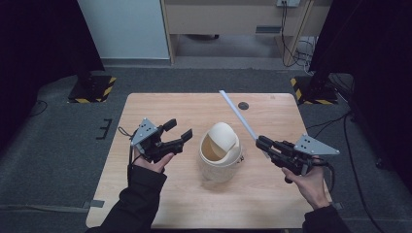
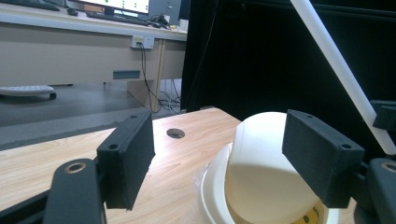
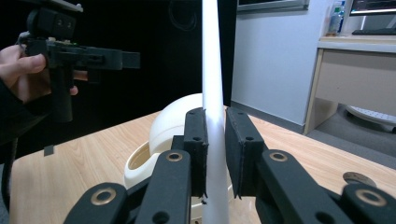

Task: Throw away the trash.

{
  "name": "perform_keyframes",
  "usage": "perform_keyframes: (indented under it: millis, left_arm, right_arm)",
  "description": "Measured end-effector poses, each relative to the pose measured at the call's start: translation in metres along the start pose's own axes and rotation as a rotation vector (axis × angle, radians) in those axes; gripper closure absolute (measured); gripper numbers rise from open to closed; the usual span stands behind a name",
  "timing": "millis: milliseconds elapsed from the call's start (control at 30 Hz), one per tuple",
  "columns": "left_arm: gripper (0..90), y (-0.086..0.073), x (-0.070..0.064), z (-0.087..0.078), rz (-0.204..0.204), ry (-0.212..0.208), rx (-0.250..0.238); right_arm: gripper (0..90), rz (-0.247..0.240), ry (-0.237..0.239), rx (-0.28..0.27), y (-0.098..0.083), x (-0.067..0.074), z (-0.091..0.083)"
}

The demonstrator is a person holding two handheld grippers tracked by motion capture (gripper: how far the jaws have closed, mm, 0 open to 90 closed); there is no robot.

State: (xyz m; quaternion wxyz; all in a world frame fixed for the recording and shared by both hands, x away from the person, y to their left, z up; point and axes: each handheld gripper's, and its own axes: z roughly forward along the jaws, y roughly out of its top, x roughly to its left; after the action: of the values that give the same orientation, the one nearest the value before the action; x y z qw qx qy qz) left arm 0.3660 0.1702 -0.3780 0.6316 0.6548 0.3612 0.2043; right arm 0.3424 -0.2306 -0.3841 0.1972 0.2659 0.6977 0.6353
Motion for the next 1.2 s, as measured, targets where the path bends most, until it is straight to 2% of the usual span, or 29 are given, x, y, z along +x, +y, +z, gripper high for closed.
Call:
perform_keyframes:
  millis: [133, 200, 333, 533, 667, 833, 1033, 1200]
  left_arm:
    - [24.8, 0.001, -0.002, 0.003, -0.01, -0.002, -0.004]
    - [25.4, 0.002, -0.005, 0.005, -0.023, -0.014, -0.016]
    - [25.6, 0.009, -0.012, 0.01, -0.021, -0.033, -0.041]
    - [25.6, 0.018, -0.022, 0.025, -0.013, -0.071, -0.046]
    - [26.2, 0.02, -0.027, 0.035, -0.029, -0.089, -0.049]
    - [27.4, 0.021, -0.038, 0.05, -0.038, -0.121, -0.049]
    - [33.6, 0.022, -0.048, 0.062, -0.045, -0.151, -0.045]
    - [41.8, 0.018, -0.05, 0.07, -0.076, -0.17, -0.026]
  right_arm:
    - [79.3, -0.006, 0.014, 0.006, -0.002, 0.002, 0.002]
    - [79.3, -0.007, 0.023, 0.007, -0.003, 0.004, 0.003]
    - [79.3, -0.012, 0.032, 0.011, -0.005, 0.007, 0.002]
    - [79.3, -0.009, 0.055, 0.021, -0.009, 0.01, 0.007]
    - [79.3, -0.007, 0.07, 0.021, -0.01, 0.012, 0.009]
    - [79.3, -0.006, 0.083, 0.023, -0.011, 0.014, 0.011]
    - [79.3, -0.008, 0.091, 0.027, -0.012, 0.015, 0.011]
    - [79.3, -0.009, 0.094, 0.037, -0.013, 0.016, 0.013]
